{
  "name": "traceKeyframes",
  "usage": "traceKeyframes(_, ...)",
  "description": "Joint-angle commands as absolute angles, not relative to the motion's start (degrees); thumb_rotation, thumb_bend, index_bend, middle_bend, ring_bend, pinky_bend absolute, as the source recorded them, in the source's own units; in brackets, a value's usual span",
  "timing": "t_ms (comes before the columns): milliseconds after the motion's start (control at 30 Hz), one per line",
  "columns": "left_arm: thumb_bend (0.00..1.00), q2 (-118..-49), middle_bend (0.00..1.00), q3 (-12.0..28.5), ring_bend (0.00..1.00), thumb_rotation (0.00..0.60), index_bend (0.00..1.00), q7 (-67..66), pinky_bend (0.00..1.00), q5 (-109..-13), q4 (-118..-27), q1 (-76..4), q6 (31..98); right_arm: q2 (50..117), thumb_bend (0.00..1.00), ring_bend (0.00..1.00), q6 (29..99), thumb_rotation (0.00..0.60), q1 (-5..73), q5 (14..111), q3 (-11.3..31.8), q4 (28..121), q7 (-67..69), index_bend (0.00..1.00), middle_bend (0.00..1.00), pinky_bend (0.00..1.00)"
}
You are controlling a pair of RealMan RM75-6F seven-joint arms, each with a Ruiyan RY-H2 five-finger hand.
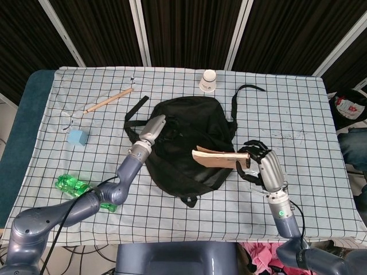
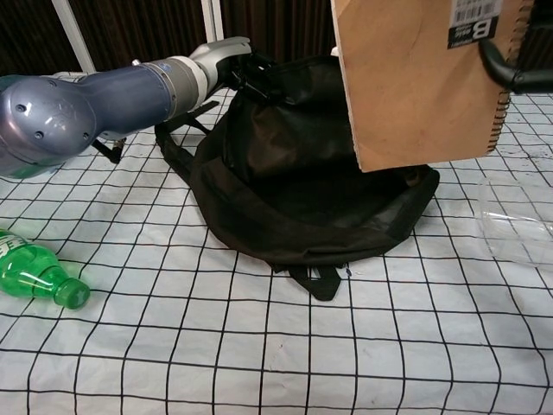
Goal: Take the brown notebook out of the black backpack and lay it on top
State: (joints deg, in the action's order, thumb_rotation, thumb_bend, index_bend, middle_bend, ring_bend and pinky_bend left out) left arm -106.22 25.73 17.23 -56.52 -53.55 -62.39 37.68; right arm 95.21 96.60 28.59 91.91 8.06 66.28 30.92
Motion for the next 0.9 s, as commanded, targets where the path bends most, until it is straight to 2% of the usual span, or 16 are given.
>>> traceKeyframes(33,0.50,-106.32,0.60,25.14,0.29,0.600,0.59,17.17,0.11,-57.18,-54.05,-62.34,37.44,89.55,0.50,0.59,100.85,0.600,26.92,92.20,11.67,73.00,28.81,0.80,0.66,0.33)
traceKeyframes(333,0.50,-103.76,0.59,23.47,0.28,0.600,0.57,16.24,0.11,-58.94,-58.81,-60.31,38.60,83.14,0.50,0.59,100.25,0.600,25.76,87.57,17.25,75.68,25.25,0.79,0.66,0.33)
traceKeyframes(500,0.46,-100.72,0.54,21.77,0.23,0.600,0.50,14.97,0.07,-59.61,-63.51,-58.91,37.77,81.25,0.50,0.59,98.41,0.600,25.86,84.47,19.81,73.05,22.83,0.80,0.66,0.33)
traceKeyframes(533,0.42,-99.03,0.50,21.05,0.20,0.600,0.45,14.74,0.05,-59.95,-65.89,-58.45,36.78,80.83,0.50,0.59,97.49,0.600,25.97,83.52,20.37,72.20,22.36,0.80,0.66,0.33)
traceKeyframes(600,0.32,-91.48,0.40,19.01,0.13,0.600,0.34,14.76,0.01,-62.56,-75.18,-57.17,32.85,80.11,0.50,0.59,93.73,0.600,27.18,81.18,21.52,69.35,21.07,0.80,0.66,0.33)
traceKeyframes(667,0.20,-85.20,0.27,18.23,0.04,0.600,0.21,15.24,0.00,-63.44,-82.32,-56.27,29.90,80.38,0.50,0.59,91.87,0.600,28.08,80.80,21.57,67.45,20.63,0.79,0.66,0.33)
traceKeyframes(767,0.09,-77.03,0.18,17.46,0.00,0.600,0.15,16.13,0.00,-64.02,-91.10,-54.83,26.83,81.30,0.50,0.59,89.49,0.600,29.40,80.25,21.58,64.62,19.96,0.80,0.66,0.33)
traceKeyframes(900,0.04,-67.84,0.14,16.01,0.00,0.600,0.10,16.35,0.00,-65.72,-99.70,-52.59,25.05,82.78,0.51,0.59,86.25,0.600,31.22,79.38,21.56,61.70,19.29,0.79,0.66,0.33)
